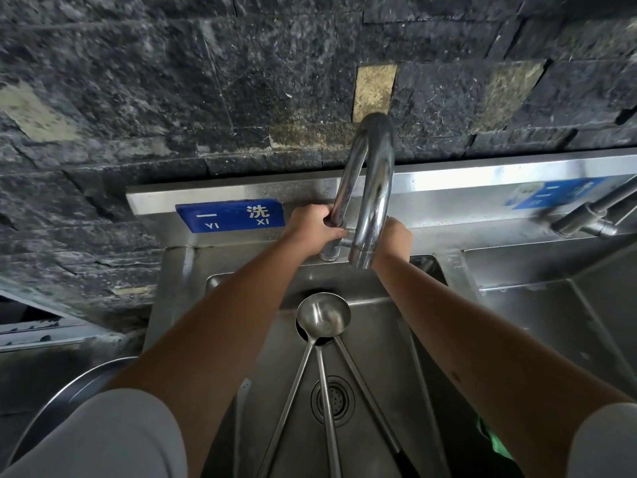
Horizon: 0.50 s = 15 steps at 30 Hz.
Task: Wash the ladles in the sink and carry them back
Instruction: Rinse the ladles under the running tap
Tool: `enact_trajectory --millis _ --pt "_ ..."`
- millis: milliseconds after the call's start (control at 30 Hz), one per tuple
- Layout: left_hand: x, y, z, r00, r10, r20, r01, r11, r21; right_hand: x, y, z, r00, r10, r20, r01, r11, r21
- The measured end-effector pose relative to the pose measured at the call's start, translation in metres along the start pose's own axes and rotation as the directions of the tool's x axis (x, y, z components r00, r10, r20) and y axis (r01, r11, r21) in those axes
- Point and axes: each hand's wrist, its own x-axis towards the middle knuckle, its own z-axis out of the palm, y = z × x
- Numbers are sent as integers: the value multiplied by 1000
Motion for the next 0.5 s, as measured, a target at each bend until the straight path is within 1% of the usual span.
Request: enact_trajectory --millis 133,233,300,367,400,500 --pt "0 -3 3 1000 -10 -1 10 999 -44 -6 0 -5 1000 -5 8 5 1000 10" --pt "3 -4 7 999 -46 23 48 992 -117 -12 -1 -10 1000 12 25 -13 999 53" --pt "-1 -2 6 996 -85 22 88 963 -254 -20 0 -11 997 32 70 -37 997 74" --pt "-8 1 5 989 -136 59 148 890 -432 -29 4 -5 992 73 102 -85 989 118" --pt "-13 1 6 986 -151 65 164 873 -459 -34 7 -1 989 97 113 -113 984 141" --pt "-21 -20 28 988 -158 4 148 921 -360 -56 18 11 972 143 185 -169 976 136"
